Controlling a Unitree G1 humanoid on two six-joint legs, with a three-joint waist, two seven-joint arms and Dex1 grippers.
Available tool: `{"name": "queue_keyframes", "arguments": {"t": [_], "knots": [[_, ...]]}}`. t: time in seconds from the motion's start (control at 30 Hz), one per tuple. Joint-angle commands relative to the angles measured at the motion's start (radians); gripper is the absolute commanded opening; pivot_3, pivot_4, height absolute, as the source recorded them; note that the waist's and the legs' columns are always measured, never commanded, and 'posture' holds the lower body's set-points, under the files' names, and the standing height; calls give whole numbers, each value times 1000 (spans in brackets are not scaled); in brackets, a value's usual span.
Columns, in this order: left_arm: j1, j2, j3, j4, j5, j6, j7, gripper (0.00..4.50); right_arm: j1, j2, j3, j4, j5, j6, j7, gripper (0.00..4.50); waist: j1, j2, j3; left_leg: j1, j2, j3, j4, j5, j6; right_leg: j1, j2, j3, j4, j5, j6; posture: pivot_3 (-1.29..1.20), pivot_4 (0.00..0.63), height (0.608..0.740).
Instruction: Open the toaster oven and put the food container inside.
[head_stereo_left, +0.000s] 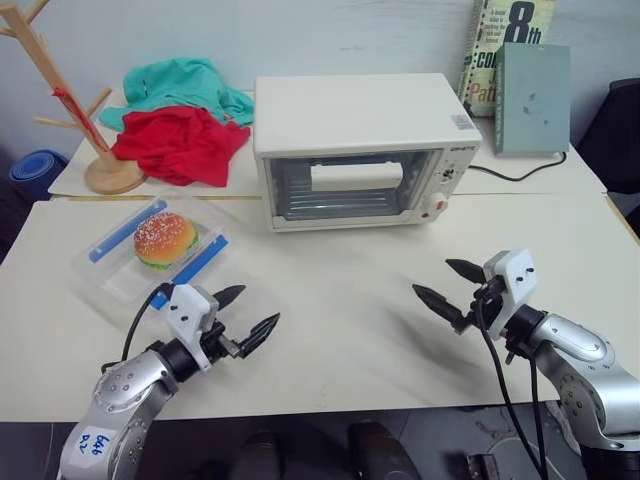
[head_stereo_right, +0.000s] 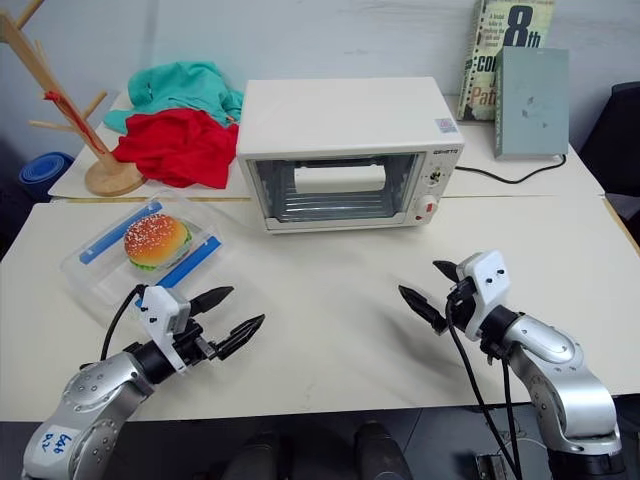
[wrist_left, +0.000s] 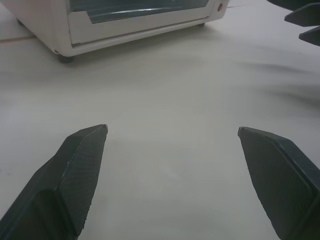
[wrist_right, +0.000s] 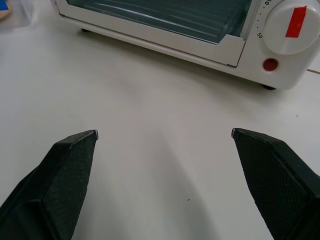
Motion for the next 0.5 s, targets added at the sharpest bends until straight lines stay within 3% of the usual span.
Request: {"name": "queue_keyframes", "arguments": {"t": [0.03,0.2,0.5], "knots": [[-23,8,-22,-22,17,12,20,4415,-6,5,-27,-32,12,-18,-8,4446,0,0,0,0,0,0,0,0,0,0,0,0,0,0,0,0,150,740],[-45,-7,0,-3,13,60,74,4415,-9,9,-21,-29,6,-13,-22,4446,0,0,0,0,0,0,0,0,0,0,1,0,1,0,0,0,150,740],[-79,13,19,14,-48,71,18,4415,-53,20,-44,-23,77,58,-59,4446,0,0,0,0,0,0,1,0,0,0,0,0,1,0,0,0,150,740]]}}
